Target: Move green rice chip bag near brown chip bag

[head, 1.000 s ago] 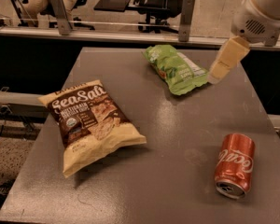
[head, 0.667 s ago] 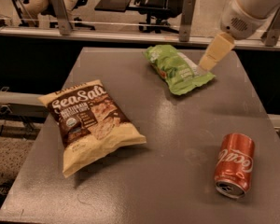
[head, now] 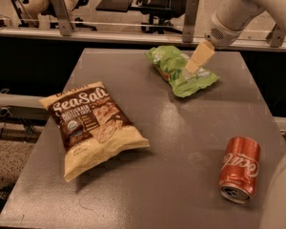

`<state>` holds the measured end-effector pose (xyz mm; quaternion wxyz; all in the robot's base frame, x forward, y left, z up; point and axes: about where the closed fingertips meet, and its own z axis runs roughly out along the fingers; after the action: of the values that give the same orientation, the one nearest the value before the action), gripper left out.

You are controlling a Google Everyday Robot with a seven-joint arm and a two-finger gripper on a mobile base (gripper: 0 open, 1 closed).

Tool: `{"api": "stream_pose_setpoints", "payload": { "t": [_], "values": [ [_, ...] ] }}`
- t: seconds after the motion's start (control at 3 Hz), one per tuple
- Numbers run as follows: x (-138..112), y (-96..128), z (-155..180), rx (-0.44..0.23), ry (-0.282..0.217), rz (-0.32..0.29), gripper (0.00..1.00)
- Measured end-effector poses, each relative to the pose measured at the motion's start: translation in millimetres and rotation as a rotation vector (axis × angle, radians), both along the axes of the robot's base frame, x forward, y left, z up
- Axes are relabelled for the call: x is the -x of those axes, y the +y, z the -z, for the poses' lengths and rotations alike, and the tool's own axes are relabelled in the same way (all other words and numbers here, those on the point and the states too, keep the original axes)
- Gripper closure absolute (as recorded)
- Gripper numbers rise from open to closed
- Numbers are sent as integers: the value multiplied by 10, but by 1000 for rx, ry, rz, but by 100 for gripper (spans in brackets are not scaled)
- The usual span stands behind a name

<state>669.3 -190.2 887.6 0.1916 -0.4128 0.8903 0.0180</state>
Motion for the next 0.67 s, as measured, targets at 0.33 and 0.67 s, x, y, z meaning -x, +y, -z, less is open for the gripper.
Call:
{"api": "stream_pose_setpoints", "payload": {
  "t": [0.33, 0.67],
  "values": [
    [-125, 100, 183, -26, 29, 33, 0],
    [-214, 234, 301, -50, 56, 52, 0]
  ]
}}
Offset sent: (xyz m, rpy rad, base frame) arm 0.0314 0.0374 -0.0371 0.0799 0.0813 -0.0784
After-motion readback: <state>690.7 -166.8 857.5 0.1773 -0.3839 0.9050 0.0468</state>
